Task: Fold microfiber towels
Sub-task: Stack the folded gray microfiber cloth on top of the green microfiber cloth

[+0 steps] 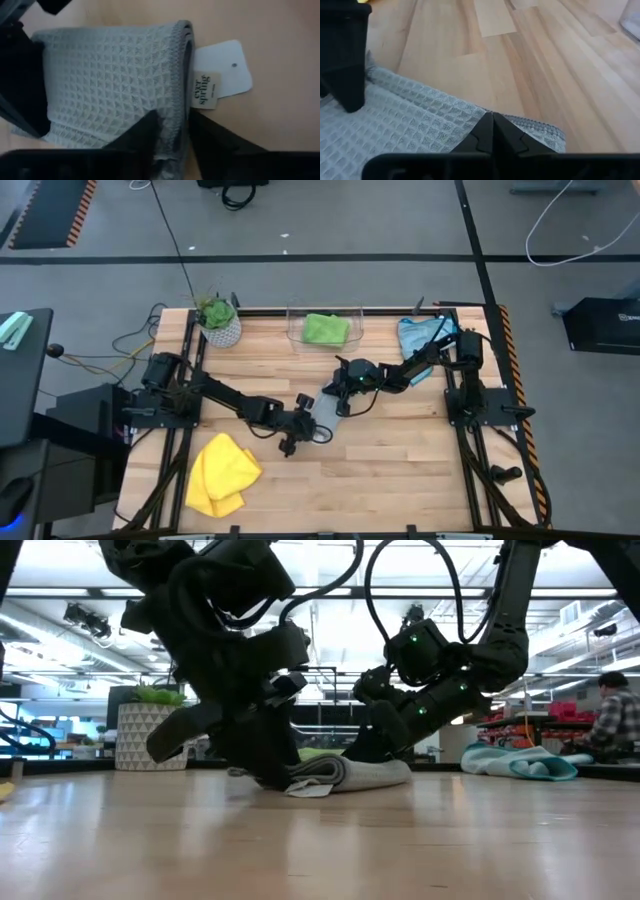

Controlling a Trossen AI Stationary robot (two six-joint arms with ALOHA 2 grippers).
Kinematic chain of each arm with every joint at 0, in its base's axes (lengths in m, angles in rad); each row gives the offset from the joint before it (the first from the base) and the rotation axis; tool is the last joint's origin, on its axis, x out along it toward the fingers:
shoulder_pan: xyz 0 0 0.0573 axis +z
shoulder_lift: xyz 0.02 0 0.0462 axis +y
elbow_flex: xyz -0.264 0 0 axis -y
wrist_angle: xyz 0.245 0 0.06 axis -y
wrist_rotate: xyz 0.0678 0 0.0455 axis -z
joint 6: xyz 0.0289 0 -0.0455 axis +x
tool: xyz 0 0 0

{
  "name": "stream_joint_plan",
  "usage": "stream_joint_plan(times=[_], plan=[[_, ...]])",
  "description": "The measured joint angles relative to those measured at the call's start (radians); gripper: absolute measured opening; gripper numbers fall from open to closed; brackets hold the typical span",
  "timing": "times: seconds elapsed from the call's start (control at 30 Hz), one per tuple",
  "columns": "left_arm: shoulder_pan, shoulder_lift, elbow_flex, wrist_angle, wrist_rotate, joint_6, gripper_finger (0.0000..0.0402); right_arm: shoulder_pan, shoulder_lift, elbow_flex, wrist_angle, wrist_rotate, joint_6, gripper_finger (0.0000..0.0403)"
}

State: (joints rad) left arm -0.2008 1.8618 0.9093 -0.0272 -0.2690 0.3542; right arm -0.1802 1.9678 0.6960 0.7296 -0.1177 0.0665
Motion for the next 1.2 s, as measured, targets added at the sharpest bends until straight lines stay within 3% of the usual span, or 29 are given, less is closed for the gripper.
stream_joint_plan(times=[0.17,0.4,0.57,0.83,1.2], plan=[[0.001,0.001,-0.003,-0.009,-0.042,0.015,0.0021,0.000,-0.035,0.000,-0.044,-0.001,-0.030,0.0035],[0.002,-0.009,-0.004,-0.003,-0.039,-0.044,0.0022,0.010,-0.317,0.000,-0.426,0.012,-0.210,0.0132],[0.004,-0.040,-0.009,-0.013,-0.024,-0.100,0.0016,0.131,-0.433,0.000,-0.623,0.087,-0.350,0.0213],[0.009,-0.075,-0.007,0.029,-0.003,-0.175,0.0016,0.331,-0.300,0.000,-0.484,0.341,-0.475,0.0280],[0.008,-0.076,-0.006,0.082,-0.001,-0.225,0.0016,0.355,-0.118,0.002,-0.270,0.464,-0.597,0.0275]])
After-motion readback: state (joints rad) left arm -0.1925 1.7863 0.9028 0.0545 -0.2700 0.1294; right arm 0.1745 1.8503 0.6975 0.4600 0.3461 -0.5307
